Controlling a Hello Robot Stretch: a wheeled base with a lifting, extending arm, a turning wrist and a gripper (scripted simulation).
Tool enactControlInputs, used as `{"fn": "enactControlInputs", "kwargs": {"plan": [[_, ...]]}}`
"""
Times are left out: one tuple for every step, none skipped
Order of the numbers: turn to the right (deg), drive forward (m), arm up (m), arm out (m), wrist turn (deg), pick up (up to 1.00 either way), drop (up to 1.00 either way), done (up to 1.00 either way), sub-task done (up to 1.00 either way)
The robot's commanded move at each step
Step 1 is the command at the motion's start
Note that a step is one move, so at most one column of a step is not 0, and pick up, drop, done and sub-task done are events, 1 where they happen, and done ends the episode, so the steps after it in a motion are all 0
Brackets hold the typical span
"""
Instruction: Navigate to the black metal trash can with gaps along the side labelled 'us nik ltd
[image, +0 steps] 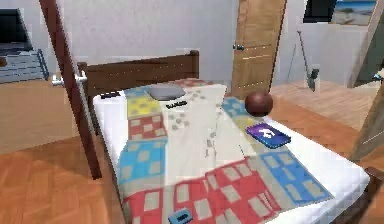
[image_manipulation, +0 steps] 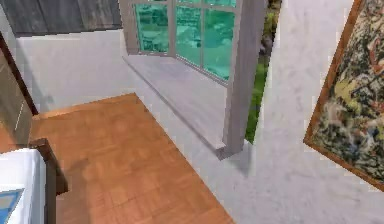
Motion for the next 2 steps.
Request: {"fn": "enactControlInputs", "kwargs": {"plan": [[45.0,0.0,0.0,0.0,0.0,0.0,0.0,0.0,0.0],[45.0,0.0,0.0,0.0,0.0,0.0,0.0,0.0,0.0]]}}
